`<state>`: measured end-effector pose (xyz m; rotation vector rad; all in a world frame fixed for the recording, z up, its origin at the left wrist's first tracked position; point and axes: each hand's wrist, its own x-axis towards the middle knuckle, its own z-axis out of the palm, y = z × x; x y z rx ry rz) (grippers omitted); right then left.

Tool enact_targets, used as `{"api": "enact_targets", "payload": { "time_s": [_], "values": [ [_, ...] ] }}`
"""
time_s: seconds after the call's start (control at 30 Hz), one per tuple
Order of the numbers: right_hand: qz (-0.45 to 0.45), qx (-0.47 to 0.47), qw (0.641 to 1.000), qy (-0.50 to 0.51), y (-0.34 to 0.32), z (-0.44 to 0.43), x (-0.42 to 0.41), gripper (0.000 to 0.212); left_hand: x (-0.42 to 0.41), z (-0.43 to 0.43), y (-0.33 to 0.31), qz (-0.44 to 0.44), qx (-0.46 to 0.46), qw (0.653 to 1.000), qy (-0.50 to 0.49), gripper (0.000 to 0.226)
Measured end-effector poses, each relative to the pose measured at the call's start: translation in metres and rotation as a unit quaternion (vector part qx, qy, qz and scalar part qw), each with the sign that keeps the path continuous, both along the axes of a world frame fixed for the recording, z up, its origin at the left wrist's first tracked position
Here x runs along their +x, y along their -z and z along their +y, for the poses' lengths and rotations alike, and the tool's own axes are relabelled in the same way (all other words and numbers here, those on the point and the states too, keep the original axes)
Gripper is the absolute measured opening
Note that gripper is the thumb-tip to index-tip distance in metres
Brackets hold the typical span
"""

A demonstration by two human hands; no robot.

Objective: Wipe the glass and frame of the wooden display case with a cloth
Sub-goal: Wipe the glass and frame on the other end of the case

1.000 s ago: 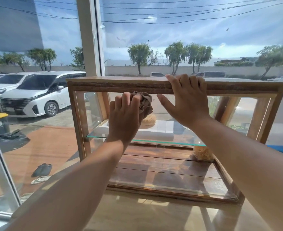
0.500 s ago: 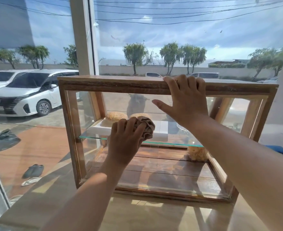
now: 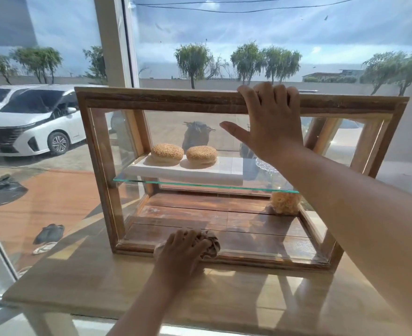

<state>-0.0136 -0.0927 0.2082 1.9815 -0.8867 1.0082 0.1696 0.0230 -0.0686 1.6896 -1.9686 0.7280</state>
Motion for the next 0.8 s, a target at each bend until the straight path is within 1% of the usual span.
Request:
{"api": "enact_targets", "payload": {
  "time_s": [0.07,0.13,0.17,0.23,0.27,0.33,0.37,0.4,0.43,0.47,0.5,0.53,0.57,0.6,0.63,0.67,0.7,0.73,0.77,0.8],
  "values": [
    [0.003,0.013,1.000,-0.001,0.000,0.004,0.001,0.070,0.001,0.005,-0.013,-0.025,0.020,0.999,0.016,0.054],
    [0.014,0.034,0.999,0.002,0.001,0.009,0.000,0.074,0.000,0.010,-0.026,-0.029,0.033,0.999,0.027,0.054],
    [0.023,0.044,0.999,0.004,0.001,0.010,-0.001,0.077,-0.002,0.013,-0.032,-0.016,0.041,0.999,0.028,0.051],
    [0.040,0.058,0.998,0.001,0.003,0.012,-0.008,0.081,-0.007,0.017,-0.046,0.019,0.054,0.998,0.011,0.037],
    [0.042,0.054,0.998,-0.008,0.007,0.015,-0.014,0.078,-0.010,0.019,-0.053,0.059,0.062,0.996,0.010,0.030],
    [0.035,0.001,0.998,-0.045,0.023,0.022,-0.030,0.063,-0.017,0.022,-0.065,0.185,0.069,0.980,0.027,0.016],
    [0.030,-0.037,0.997,-0.068,0.035,0.026,-0.038,0.052,-0.021,0.023,-0.070,0.254,0.073,0.964,0.033,0.011],
    [0.024,-0.050,0.995,-0.085,0.051,0.028,-0.046,0.042,-0.027,0.025,-0.077,0.320,0.082,0.943,0.041,0.008],
    [0.026,-0.010,0.995,-0.095,0.069,0.030,-0.053,0.035,-0.032,0.027,-0.082,0.388,0.093,0.915,0.058,0.009],
    [0.027,0.084,0.991,-0.100,0.085,0.032,-0.059,0.032,-0.038,0.028,-0.087,0.462,0.111,0.876,0.089,0.013],
    [0.022,0.219,0.970,-0.099,0.101,0.036,-0.064,0.032,-0.046,0.031,-0.092,0.541,0.136,0.819,0.133,0.019],
    [0.002,0.356,0.929,-0.100,0.115,0.042,-0.066,0.032,-0.053,0.032,-0.093,0.615,0.164,0.750,0.179,0.020],
    [-0.037,0.468,0.876,-0.110,0.128,0.047,-0.067,0.033,-0.057,0.033,-0.093,0.657,0.182,0.705,0.195,0.015],
    [-0.095,0.554,0.816,-0.134,0.139,0.053,-0.067,0.036,-0.059,0.034,-0.092,0.669,0.191,0.695,0.182,0.011],
    [-0.163,0.624,0.745,-0.172,0.149,0.059,-0.067,0.040,-0.062,0.035,-0.089,0.664,0.197,0.703,0.158,0.012],
    [-0.219,0.682,0.664,-0.213,0.159,0.066,-0.066,0.044,-0.065,0.034,-0.083,0.669,0.202,0.699,0.148,0.013],
    [-0.246,0.723,0.600,-0.238,0.169,0.071,-0.066,0.046,-0.068,0.034,-0.078,0.685,0.204,0.683,0.151,0.013],
    [-0.244,0.748,0.569,-0.242,0.177,0.074,-0.067,0.044,-0.071,0.034,-0.074,0.705,0.205,0.660,0.160,0.014],
    [-0.225,0.759,0.566,-0.231,0.184,0.077,-0.069,0.039,-0.074,0.034,-0.070,0.717,0.210,0.645,0.161,0.015],
    [-0.210,0.762,0.572,-0.219,0.190,0.079,-0.070,0.030,-0.075,0.034,-0.067,0.723,0.217,0.638,0.152,0.017]
  ]
}}
